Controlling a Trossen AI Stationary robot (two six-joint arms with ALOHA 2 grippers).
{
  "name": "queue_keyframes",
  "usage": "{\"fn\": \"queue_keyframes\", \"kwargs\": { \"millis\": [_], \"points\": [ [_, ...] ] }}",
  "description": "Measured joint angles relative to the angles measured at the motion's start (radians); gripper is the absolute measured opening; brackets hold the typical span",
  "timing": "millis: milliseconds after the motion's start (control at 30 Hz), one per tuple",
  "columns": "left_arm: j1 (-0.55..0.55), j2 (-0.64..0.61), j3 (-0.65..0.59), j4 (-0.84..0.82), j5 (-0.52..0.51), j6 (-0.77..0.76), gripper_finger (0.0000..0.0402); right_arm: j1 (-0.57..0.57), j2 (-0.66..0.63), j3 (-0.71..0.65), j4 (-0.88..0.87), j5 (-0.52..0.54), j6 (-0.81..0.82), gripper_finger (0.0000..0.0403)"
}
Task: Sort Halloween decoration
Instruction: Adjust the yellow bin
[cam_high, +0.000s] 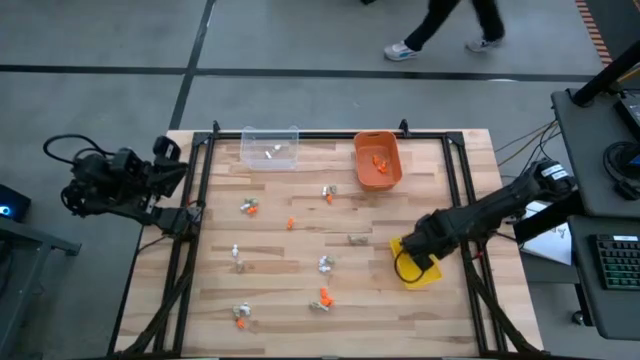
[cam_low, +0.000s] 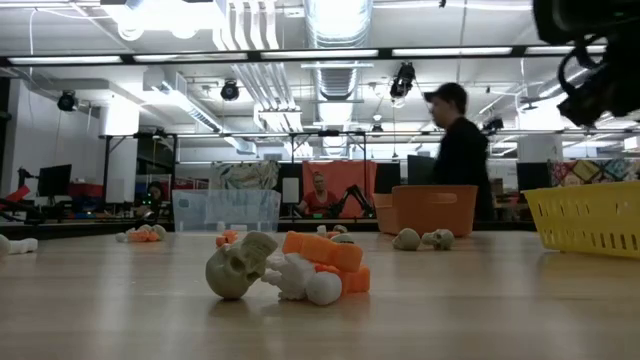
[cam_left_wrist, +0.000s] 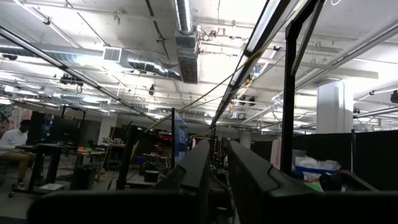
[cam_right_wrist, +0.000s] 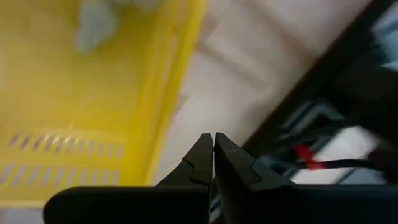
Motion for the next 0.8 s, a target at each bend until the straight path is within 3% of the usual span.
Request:
{"fn": "queue_keyframes", "kwargs": {
  "millis": [233, 433, 567, 800],
  "points": [
    [0.0, 0.0, -0.031, 0.044, 0.0, 0.0, 0.004, 0.109, 0.006, -0.034, 0.319, -0.049, 0.092, 0.0009],
    [0.0, 0.008, -0.05, 0.052, 0.0, -0.034, 0.004, 0.132, 0.006, -0.023, 0.218, -0.047, 0.153, 0.0009],
    [0.0, 0.035, -0.063, 0.064, 0.0, -0.053, 0.004, 0.126, 0.005, -0.018, 0.135, 0.061, 0.129, 0.0009],
    [0.0, 0.1, -0.068, 0.106, 0.002, -0.071, 0.004, 0.076, 0.005, -0.025, 0.191, 0.214, 0.031, 0.0009]
  ]
}}
